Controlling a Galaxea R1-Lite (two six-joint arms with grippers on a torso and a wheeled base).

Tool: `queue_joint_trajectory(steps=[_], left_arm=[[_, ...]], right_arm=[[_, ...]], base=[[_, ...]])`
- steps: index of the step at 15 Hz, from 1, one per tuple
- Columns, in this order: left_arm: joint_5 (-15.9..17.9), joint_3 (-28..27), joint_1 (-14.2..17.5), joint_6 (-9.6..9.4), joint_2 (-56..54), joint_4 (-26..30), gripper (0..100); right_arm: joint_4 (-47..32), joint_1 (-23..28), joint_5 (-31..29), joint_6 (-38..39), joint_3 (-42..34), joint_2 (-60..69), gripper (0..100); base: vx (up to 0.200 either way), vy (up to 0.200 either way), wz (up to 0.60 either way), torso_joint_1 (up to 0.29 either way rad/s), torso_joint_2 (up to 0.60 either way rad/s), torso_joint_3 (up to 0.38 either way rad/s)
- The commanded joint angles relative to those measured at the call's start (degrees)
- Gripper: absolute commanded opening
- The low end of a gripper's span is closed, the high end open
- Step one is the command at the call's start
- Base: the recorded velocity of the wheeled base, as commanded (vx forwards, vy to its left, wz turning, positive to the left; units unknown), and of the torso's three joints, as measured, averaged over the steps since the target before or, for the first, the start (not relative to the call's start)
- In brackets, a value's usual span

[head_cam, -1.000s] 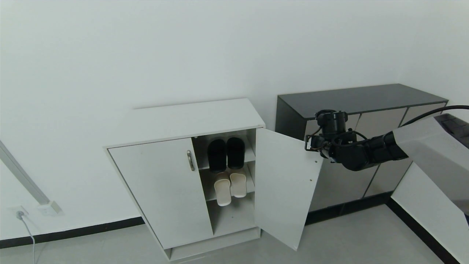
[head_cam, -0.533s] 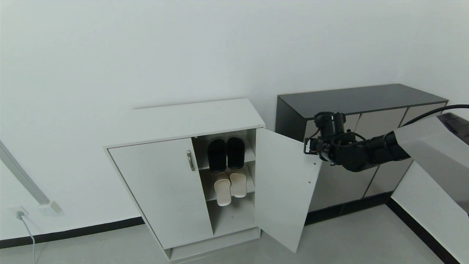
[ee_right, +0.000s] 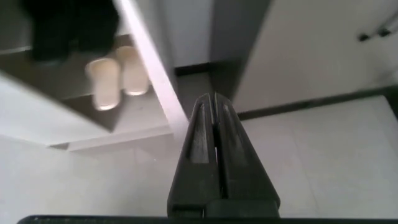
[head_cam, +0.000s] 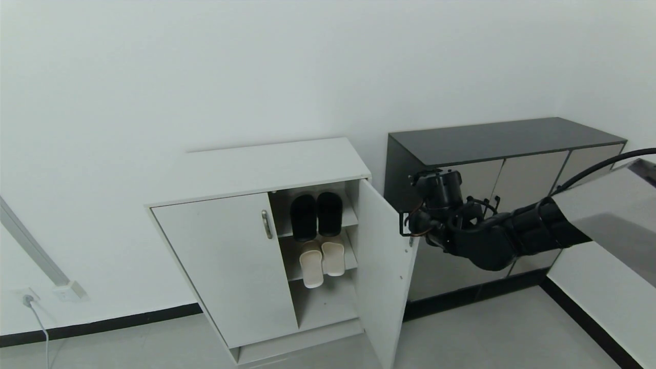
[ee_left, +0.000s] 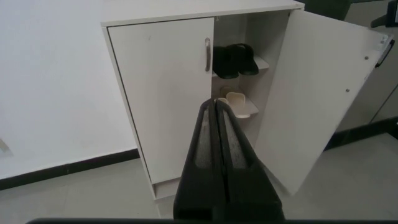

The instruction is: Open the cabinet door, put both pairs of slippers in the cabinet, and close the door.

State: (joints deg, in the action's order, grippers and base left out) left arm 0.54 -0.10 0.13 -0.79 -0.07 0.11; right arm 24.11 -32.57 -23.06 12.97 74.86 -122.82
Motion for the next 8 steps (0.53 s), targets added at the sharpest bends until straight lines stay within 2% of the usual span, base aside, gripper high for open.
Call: queue_joint_trajectory(steps=[1, 3, 8], left_arm=[[0.0, 0.0, 0.0, 0.0, 0.1, 0.0, 0], [0.0, 0.0, 0.0, 0.0, 0.1, 0.0, 0], [0.0, 0.0, 0.0, 0.0, 0.1, 0.0, 0]], right_arm=[[3.5, -3.4, 0.2, -0.5, -5.0, 3.6, 0], [8.5, -5.0, 0.6, -3.7, -9.3, 4.8, 0], [9.5, -6.1, 0.8, -4.9, -10.9, 5.4, 0]], base=[[0.0, 0.0, 0.0, 0.0, 0.0, 0.0], [0.0, 0.0, 0.0, 0.0, 0.0, 0.0], [0.0, 0.0, 0.0, 0.0, 0.0, 0.0]])
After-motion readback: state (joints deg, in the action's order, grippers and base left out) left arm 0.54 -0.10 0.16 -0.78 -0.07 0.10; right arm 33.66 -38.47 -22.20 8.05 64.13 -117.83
